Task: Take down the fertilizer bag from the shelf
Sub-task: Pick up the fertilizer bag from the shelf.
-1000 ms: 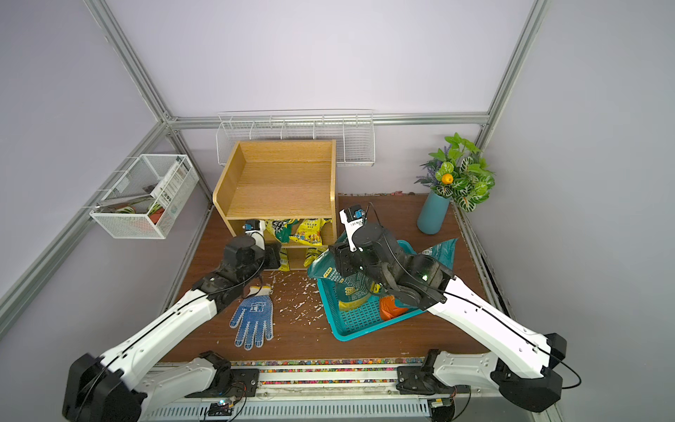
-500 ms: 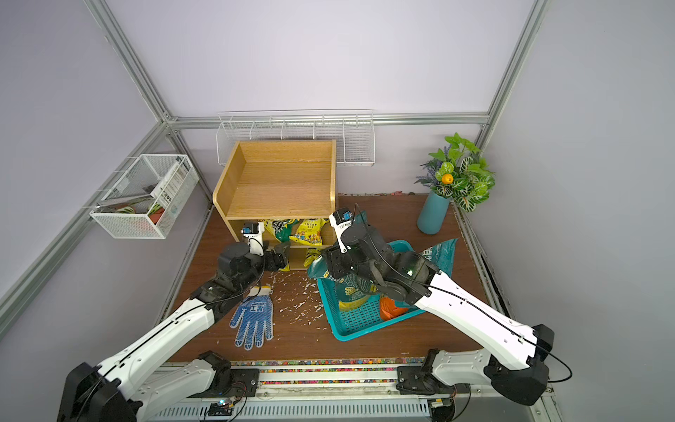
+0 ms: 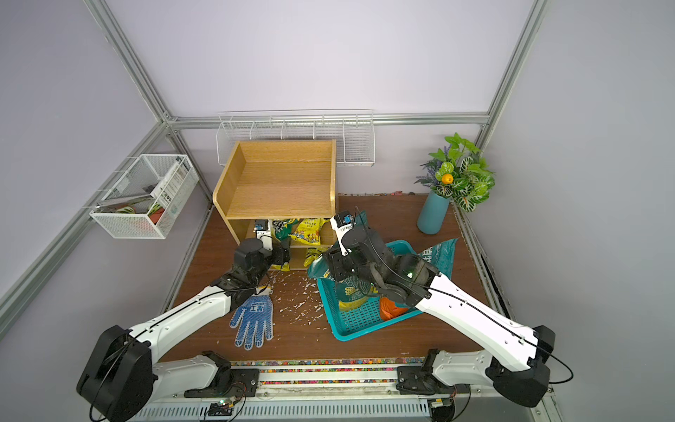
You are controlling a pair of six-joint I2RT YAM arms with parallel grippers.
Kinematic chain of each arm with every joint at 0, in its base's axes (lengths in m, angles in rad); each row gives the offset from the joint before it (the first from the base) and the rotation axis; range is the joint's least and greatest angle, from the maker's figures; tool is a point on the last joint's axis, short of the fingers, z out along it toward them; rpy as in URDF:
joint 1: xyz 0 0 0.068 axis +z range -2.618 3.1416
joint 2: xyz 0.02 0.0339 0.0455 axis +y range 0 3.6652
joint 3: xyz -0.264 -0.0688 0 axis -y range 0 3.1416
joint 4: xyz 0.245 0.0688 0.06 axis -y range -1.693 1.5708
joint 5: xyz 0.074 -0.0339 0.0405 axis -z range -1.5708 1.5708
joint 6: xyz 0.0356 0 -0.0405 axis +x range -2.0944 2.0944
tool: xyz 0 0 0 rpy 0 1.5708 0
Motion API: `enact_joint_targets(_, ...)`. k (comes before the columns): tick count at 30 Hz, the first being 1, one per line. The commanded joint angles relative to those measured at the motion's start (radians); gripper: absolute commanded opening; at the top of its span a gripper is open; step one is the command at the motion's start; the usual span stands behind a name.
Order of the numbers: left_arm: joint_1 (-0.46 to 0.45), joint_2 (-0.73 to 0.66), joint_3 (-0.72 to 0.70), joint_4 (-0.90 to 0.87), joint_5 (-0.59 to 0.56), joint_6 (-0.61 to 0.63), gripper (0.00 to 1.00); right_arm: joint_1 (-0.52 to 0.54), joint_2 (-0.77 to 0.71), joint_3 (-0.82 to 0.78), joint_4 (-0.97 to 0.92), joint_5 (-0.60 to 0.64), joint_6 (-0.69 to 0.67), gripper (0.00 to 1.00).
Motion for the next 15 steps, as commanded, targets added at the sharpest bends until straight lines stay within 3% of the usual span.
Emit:
enact_joint_targets(1, 0.018, 0.102, 0.090, -0.010, -0.005, 0.004, 0.75, 0.004, -0.018, -0.017, 0.011, 0.017, -0.009, 0.54)
enact_joint_targets(4, 0.018, 0.141, 0.107, -0.019, 0.003, 0.005, 0.63, 0.003, -0.023, -0.023, 0.006, 0.028, -0.010, 0.54)
enact_joint_targets(7, 0.019, 0.163, 0.123, -0.034, 0.019, 0.014, 0.32, 0.004, -0.029, -0.029, 0.002, 0.038, -0.011, 0.54)
enact_joint_targets(9, 0.019, 0.169, 0.141, -0.064, 0.028, 0.019, 0.06, 0.004, -0.032, -0.031, -0.002, 0.043, -0.011, 0.54)
enact_joint_targets(10, 0.019, 0.166, 0.149, -0.082, 0.029, 0.016, 0.00, 0.002, -0.032, -0.032, -0.004, 0.046, -0.013, 0.54)
enact_joint_targets(15, 0.019, 0.087, 0.152, -0.145, 0.006, -0.011, 0.00, 0.003, -0.030, -0.044, 0.003, 0.041, -0.010, 0.54)
